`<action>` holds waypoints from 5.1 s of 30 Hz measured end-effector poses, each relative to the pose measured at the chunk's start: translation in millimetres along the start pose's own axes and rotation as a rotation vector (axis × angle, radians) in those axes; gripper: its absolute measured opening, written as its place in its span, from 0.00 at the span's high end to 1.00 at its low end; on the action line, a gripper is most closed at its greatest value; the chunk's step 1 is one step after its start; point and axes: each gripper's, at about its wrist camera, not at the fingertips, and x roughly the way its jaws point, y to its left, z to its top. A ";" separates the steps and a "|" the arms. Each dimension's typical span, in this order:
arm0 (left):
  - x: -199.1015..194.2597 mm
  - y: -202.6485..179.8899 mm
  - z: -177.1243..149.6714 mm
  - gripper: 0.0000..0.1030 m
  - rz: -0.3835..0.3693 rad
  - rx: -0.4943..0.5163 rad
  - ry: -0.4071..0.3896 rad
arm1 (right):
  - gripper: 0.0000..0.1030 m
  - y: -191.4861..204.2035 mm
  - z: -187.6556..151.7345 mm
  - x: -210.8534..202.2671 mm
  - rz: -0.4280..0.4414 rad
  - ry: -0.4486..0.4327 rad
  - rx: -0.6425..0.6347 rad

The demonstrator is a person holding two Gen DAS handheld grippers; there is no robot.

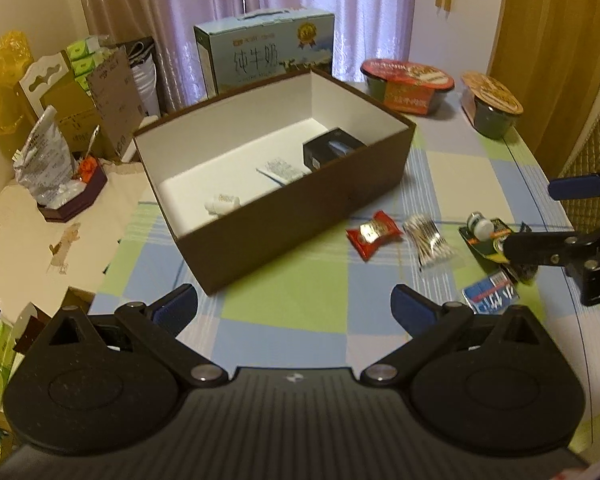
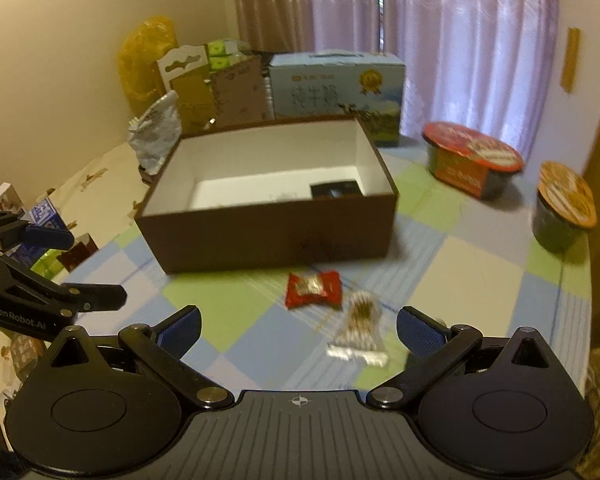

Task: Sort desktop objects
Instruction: 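Withdraw both tools from the brown box toward the remaining items, then grasp the blue floss pick box with the right tool while the left tool grasps the red candy packet, then lift the floss box and candy packet and carry them over the brown box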

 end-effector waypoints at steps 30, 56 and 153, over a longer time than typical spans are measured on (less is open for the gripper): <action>33.7 -26.6 -24.1 0.02 -0.011 0.051 0.096 | 0.02 -29.6 -72.9 1.4 -0.079 0.122 0.172; 95.6 -5.9 -28.0 0.02 0.013 0.001 0.166 | 0.02 -62.4 -100.1 83.1 -0.102 0.151 0.201; 131.1 -24.2 1.0 0.78 -0.283 0.165 0.145 | 0.19 -74.5 -91.3 29.3 -0.229 0.126 0.361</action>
